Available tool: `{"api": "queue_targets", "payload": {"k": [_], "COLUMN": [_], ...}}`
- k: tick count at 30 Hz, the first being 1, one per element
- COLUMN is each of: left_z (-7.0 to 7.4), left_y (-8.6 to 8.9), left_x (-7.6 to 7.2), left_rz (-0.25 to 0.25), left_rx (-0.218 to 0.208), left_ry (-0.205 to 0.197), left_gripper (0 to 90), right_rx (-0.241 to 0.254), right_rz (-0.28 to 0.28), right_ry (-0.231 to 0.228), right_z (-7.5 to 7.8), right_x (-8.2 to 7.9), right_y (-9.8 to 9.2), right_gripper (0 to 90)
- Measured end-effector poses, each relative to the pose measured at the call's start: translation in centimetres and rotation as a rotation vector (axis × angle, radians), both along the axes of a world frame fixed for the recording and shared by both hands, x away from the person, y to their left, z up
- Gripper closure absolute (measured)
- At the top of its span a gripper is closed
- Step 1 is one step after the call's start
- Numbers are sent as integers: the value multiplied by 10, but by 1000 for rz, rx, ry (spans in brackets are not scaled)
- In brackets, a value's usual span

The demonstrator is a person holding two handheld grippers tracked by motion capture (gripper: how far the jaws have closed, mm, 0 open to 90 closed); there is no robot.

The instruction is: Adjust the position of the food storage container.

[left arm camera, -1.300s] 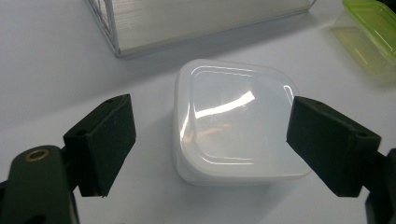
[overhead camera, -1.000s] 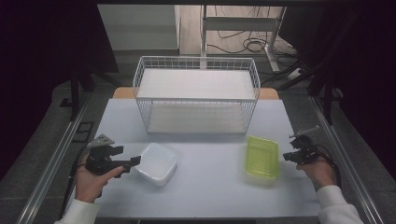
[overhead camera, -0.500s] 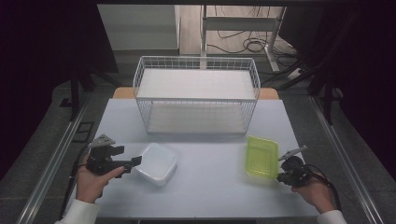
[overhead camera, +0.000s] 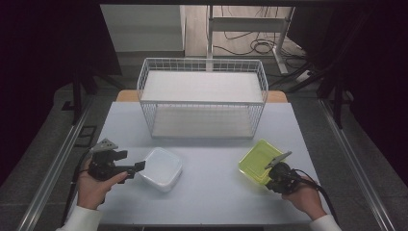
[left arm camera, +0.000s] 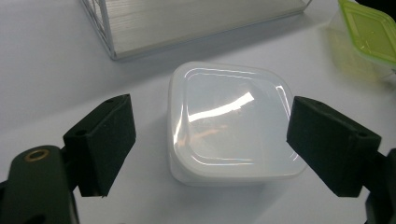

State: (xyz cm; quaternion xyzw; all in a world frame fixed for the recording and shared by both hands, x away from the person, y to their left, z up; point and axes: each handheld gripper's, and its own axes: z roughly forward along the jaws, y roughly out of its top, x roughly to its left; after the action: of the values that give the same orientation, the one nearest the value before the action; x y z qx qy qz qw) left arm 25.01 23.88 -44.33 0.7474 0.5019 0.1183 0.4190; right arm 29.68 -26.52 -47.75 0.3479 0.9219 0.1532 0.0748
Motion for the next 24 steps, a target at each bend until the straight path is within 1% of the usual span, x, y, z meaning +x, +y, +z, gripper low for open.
{"api": "queue_targets", "payload": {"k": [1, 5, 7, 11, 13, 15, 17, 20, 21, 24], "left_z": [0, -1, -1, -1, -1, -1, -1, 0, 0, 0], "left_y": [0, -1, -1, -1, -2, -2, -1, -1, -1, -2], "left_x": [0, 0, 0, 1, 1, 0, 0, 0, -1, 0], "left_rz": [-1, -6, -5, -4, -5, -6, -5, -3, -3, -2], "left_rx": [1, 3, 3, 1, 1, 0, 1, -6, -8, -16], "left_ry": [1, 4, 4, 4, 5, 6, 5, 4, 4, 7], "left_gripper": [152, 151, 151, 151, 150, 150, 149, 149, 148, 147], "right_rx": [-7, 7, 14, 42, 38, 46, 57, 87, 104, 152], "right_rz": [15, 16, 14, 15, 22, 27, 28, 13, 11, -38], "right_ry": [-4, -12, -12, -4, -13, -16, -17, -31, -37, -61], "right_z": [0, -2, -4, -7, -7, -7, -3, 9, 14, 31], "right_x": [-1, -1, 1, 4, 6, 7, 7, 5, 5, 8], "right_y": [4, 16, 21, 28, 32, 35, 33, 23, 17, -4], "right_gripper": [890, 890, 890, 890, 890, 890, 890, 890, 890, 890]}}
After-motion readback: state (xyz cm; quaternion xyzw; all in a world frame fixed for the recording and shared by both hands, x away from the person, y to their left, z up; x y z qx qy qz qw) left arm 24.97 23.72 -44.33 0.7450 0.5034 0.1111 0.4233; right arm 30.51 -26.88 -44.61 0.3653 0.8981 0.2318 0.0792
